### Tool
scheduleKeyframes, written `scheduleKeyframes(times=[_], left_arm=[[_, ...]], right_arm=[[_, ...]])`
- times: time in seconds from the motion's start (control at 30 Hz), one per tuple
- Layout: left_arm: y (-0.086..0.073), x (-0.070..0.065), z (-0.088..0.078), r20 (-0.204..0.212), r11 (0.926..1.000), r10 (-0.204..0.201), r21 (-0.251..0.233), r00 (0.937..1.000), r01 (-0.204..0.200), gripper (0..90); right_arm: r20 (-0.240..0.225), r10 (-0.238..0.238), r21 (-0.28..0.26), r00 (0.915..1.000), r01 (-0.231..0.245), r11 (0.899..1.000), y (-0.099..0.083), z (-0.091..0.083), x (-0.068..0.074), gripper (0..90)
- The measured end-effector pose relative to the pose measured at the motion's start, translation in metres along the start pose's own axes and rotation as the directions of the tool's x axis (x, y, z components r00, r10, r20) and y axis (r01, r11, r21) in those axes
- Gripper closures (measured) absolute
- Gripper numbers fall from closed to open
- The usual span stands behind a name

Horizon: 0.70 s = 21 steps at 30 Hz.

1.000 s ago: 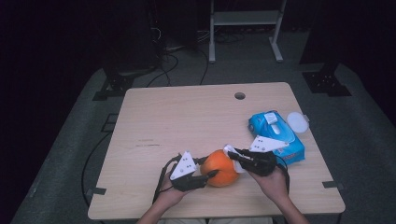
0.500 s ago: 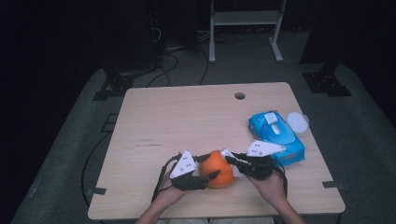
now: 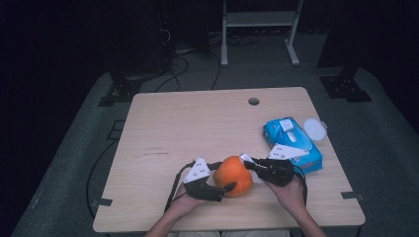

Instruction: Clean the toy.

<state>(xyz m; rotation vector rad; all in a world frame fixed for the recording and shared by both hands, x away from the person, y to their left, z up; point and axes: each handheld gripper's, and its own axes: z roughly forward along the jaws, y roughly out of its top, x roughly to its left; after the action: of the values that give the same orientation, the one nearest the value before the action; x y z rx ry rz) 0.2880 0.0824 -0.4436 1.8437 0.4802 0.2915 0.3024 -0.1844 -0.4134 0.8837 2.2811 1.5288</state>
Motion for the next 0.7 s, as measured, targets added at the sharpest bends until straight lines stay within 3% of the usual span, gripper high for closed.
scheduleKeyframes(times=[0.07,0.13,0.27,0.3,0.37,0.4,0.5,0.57,0.63,0.7], left_arm=[[0.003,-0.003,-0.003,-0.035,0.9997,0.023,0.007,0.9991,-0.023,37.2],[0.007,-0.004,-0.006,-0.051,0.9995,0.032,0.008,0.9982,-0.031,43.0],[0.013,-0.006,-0.008,-0.077,0.9983,0.056,0.022,0.9955,-0.055,46.4],[0.014,-0.007,-0.009,-0.073,0.9972,0.070,0.033,0.9949,-0.068,46.6],[0.014,-0.009,-0.010,-0.075,0.9959,0.082,0.045,0.9938,-0.079,46.9],[0.013,-0.009,-0.011,-0.072,0.9957,0.084,0.045,0.9939,-0.080,47.2],[0.013,-0.010,-0.011,-0.061,0.9948,0.091,0.051,0.9941,-0.087,47.3],[0.013,-0.010,-0.008,-0.059,0.9944,0.092,0.057,0.9940,-0.089,41.9],[0.011,-0.007,-0.005,-0.062,0.9970,0.061,0.051,0.9962,-0.058,28.3],[0.008,-0.001,-0.002,-0.059,0.9982,0.004,0.060,0.9983,-0.001,15.8]], right_arm=[[0.009,-0.024,-0.002,0.9997,0.024,1.000,0.004,-0.002,0.005,80.9],[0.006,-0.039,-0.029,0.9992,0.039,0.999,0.009,-0.008,0.010,80.9],[-0.053,-0.080,-0.096,0.9953,0.075,0.993,0.019,-0.015,0.022,81.0],[-0.065,-0.107,-0.096,0.9922,0.100,0.990,0.021,-0.013,0.028,80.9],[-0.045,-0.174,-0.071,0.9838,0.170,0.983,0.022,-0.009,0.039,80.9],[-0.037,-0.180,-0.065,0.9830,0.177,0.982,0.021,-0.008,0.038,81.0],[-0.001,-0.133,-0.050,0.9911,0.133,0.990,0.020,-0.010,0.025,81.0],[-0.012,-0.104,-0.054,0.9945,0.103,0.993,0.017,-0.011,0.022,81.0],[-0.017,-0.141,-0.050,0.9898,0.140,0.989,0.017,-0.010,0.029,81.0],[-0.024,-0.185,-0.044,0.9825,0.184,0.982,0.018,-0.007,0.036,80.9]])
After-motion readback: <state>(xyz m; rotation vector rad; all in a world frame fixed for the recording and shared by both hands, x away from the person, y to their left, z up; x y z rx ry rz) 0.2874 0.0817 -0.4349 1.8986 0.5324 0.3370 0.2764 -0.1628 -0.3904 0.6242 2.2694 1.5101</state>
